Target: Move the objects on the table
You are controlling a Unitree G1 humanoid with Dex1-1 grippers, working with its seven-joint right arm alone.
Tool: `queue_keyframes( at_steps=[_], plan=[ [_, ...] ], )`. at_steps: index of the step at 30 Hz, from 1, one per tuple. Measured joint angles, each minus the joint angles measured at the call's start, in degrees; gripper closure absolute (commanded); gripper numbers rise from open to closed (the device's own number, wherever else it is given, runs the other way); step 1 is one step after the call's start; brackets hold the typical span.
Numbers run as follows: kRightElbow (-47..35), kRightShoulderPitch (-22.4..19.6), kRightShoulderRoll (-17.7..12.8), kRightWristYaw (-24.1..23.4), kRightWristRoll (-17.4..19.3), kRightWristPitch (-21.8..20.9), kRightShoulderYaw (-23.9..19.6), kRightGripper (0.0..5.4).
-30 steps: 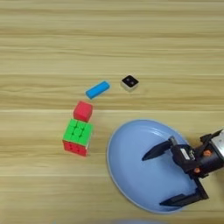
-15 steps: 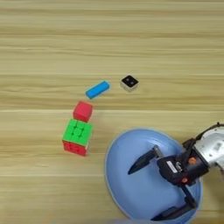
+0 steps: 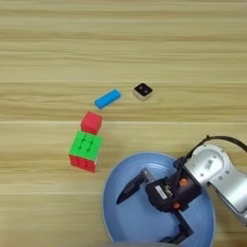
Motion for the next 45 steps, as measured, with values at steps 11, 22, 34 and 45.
queue_keyframes(
  at_steps=[11,22,34,45],
  plan=[
    [-2.4,-0.7,2.8,0.6,1.3,8.0,3.0,0.02],
    [-2.3,-0.7,3.1,0.5,2.3,9.1,3.2,0.02],
    [-2.1,-5.1,2.8,-0.2,4.7,5.8,-3.1,0.02],
    [-7.7,-10.2,8.9,-12.4,14.0,16.9,-13.1,0.02]
  ],
)
